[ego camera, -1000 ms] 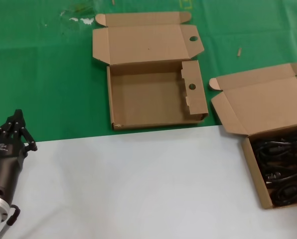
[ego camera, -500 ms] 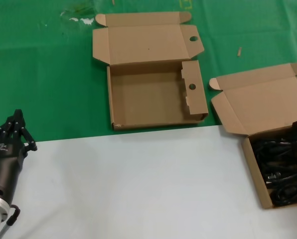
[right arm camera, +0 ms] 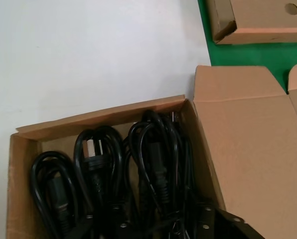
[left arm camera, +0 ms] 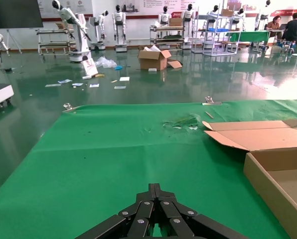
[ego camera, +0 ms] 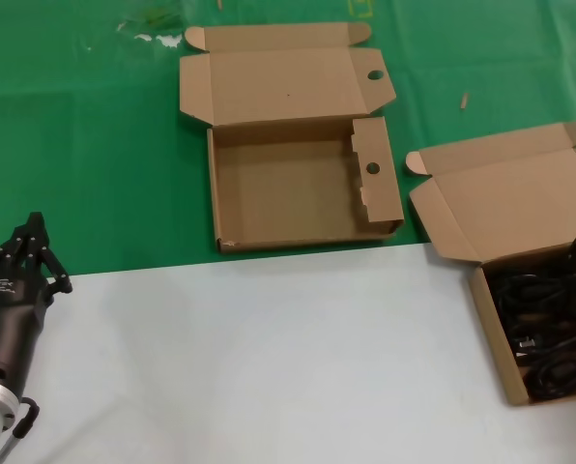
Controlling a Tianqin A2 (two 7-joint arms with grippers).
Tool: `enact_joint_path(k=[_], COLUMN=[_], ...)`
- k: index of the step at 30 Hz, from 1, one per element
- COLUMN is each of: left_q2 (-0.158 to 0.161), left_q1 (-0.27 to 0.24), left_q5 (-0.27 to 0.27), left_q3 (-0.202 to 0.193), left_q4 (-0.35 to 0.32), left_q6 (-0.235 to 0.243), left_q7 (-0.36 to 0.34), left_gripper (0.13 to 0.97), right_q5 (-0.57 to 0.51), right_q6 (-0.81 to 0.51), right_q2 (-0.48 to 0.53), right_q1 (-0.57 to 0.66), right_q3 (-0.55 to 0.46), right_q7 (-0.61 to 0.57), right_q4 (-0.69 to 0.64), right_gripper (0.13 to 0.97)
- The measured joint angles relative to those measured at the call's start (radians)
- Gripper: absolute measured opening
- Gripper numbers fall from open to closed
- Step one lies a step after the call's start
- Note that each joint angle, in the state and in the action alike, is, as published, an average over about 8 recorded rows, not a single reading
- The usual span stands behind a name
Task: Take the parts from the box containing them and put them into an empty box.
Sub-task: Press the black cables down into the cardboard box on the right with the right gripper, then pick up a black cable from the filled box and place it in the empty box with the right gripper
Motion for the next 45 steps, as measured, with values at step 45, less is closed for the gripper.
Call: enact_joint_path(k=[45], left_q2=[0.0], left_q1=[0.0], left_q5=[0.0], left_q3=[0.0], left_q4=[0.0], left_q6=[0.0], left_q7=[0.0], left_gripper=[0.14], right_q5=[-0.105], right_q6=[-0.03], right_q2=[-0.417], right_q1=[0.449], right_q3=[-0.147], right_q7=[0.191], right_q4=[0.0], right_gripper=[0.212])
